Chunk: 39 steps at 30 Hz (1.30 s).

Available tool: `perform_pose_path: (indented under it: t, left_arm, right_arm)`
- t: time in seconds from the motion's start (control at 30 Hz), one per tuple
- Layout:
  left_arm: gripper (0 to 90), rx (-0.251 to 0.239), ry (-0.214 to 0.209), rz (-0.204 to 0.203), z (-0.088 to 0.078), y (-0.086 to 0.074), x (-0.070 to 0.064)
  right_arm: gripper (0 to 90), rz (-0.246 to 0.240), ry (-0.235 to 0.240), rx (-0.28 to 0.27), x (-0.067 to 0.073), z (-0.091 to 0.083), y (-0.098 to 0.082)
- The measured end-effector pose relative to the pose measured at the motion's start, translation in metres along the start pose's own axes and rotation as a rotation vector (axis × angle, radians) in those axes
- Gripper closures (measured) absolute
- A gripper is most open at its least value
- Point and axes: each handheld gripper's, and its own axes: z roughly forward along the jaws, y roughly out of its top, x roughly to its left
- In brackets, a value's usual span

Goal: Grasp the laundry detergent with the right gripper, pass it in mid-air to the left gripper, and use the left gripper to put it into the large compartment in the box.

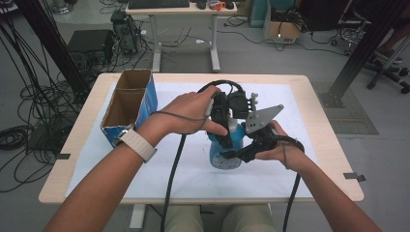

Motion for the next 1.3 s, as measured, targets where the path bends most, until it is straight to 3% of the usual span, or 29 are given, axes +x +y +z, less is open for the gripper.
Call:
perform_pose_path:
  t: [0.67,1.3]
  left_arm:
    - [37.7,0.007,0.000,0.010,-0.0033,0.0034,-0.0004]
    - [37.7,0.004,0.007,-0.011,-0.0072,0.0016,-0.0024]
  right_arm:
    - [43.0,-0.002,0.000,-0.002,0.0010,-0.0033,0.0023]
    - [42.9,-0.016,0.000,0.004,0.0006,-0.0040,0.0073]
